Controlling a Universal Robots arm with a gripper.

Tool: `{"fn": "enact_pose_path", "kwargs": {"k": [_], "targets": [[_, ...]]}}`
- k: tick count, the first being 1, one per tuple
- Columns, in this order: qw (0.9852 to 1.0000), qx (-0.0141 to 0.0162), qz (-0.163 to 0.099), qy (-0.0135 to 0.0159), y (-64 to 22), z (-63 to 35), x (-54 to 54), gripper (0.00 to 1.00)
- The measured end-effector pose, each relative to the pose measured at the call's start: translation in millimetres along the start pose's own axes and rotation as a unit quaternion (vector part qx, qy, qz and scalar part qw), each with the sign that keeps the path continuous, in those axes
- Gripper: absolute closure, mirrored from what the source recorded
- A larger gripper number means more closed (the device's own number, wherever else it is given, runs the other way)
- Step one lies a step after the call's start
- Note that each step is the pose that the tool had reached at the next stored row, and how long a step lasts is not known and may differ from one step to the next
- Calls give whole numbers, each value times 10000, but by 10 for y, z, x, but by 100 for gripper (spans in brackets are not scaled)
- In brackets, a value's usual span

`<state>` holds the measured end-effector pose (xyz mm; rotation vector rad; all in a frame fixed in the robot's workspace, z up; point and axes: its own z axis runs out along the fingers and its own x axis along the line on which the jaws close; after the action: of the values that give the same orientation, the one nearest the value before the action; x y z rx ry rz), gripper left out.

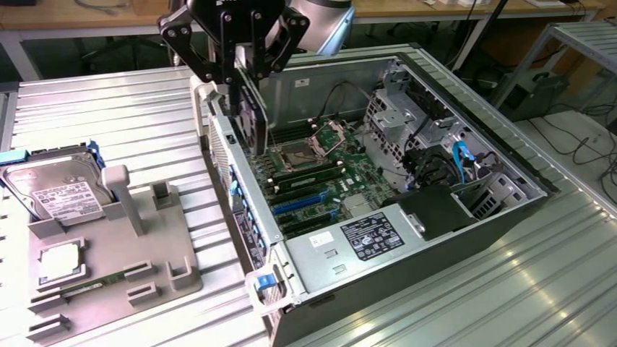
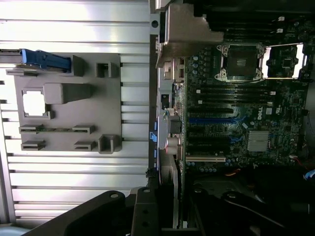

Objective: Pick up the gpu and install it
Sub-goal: 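Pick up the gpu and move the gpu toward the slot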

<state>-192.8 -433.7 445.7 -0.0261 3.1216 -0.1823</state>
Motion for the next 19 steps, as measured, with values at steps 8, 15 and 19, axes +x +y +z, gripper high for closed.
{"fn": "enact_pose_path", "kwargs": {"k": [8, 15, 19], "targets": [[10000, 0, 0, 0, -1, 2, -64, 72], [10000, 0, 0, 0, -2, 4, -127, 72], [10000, 0, 0, 0, -2, 5, -159, 72]]}}
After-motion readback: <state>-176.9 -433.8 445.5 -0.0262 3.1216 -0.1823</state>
